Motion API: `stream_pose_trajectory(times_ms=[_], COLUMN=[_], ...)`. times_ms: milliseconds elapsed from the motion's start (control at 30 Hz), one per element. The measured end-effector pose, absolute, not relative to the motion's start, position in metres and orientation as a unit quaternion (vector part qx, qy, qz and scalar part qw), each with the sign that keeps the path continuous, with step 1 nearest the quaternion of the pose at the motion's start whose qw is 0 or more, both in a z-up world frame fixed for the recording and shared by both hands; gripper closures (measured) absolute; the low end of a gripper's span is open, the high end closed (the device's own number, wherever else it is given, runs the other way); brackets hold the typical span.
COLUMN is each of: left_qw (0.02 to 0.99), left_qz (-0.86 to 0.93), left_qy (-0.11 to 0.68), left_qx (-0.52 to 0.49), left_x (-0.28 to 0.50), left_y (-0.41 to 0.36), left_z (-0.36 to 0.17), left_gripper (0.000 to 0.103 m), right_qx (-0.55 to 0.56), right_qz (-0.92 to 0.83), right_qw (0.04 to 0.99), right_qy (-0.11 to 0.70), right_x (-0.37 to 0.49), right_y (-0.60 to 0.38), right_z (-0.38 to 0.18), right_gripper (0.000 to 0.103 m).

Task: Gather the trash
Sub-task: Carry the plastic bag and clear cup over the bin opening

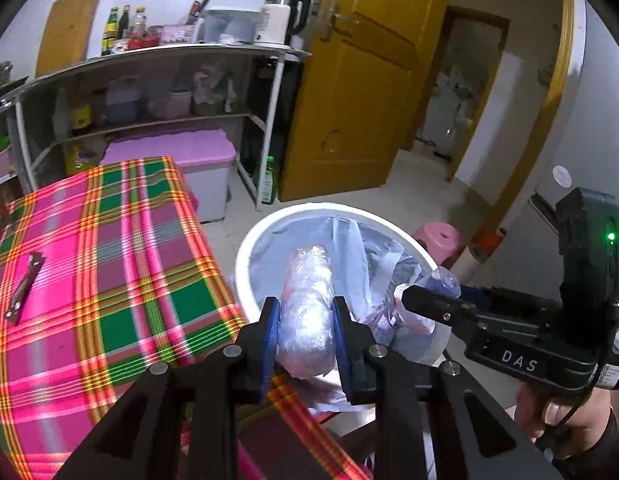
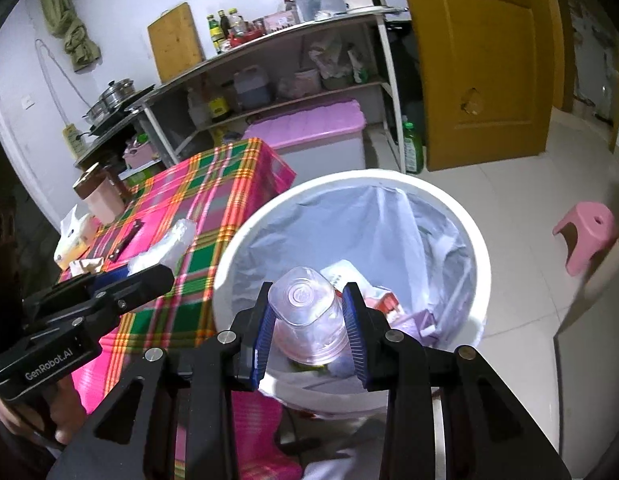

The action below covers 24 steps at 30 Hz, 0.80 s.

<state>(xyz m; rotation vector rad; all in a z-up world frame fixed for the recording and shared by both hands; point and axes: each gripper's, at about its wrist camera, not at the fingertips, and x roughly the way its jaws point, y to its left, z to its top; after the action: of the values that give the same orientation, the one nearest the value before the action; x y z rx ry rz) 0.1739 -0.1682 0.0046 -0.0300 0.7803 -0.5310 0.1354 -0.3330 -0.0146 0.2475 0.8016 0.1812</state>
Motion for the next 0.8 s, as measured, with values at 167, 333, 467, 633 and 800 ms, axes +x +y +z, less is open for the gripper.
stream_pose_trajectory(times_ms=[167,333,467,633,800], left_qw=[0.885,0.879,0.876,0.874,0.872], left_qz=[-0.267,-0.272,-0.277,-0.278,-0.276], left_qy=[0.383,0.391,0.394,0.399,0.404], left_qx=[-0.008,-0.005,-0.002,-0.001,0.0], left_x=[0.18,0.187,0.191,0.197,0.201], left_y=[-0.182,-0.191,-0.197,-0.2,-0.201], left_z=[-0.003,-0.01,-0.013,-0.018,-0.021], left_gripper=[0.077,0.077,0.077,0.077,0.075], right_qx=[0.124,0.125,0.124,0.121,0.117], right_qz=[0.078,0.07,0.065,0.06,0.057], right_qw=[0.906,0.903,0.901,0.9,0.898], right_qy=[0.396,0.405,0.411,0.415,0.421], right_x=[0.137,0.141,0.143,0.144,0.147], right_y=[-0.344,-0.35,-0.353,-0.352,-0.352], right_z=[-0.022,-0.027,-0.03,-0.032,-0.034], right_gripper=[0.068,0.068,0.068,0.068,0.068])
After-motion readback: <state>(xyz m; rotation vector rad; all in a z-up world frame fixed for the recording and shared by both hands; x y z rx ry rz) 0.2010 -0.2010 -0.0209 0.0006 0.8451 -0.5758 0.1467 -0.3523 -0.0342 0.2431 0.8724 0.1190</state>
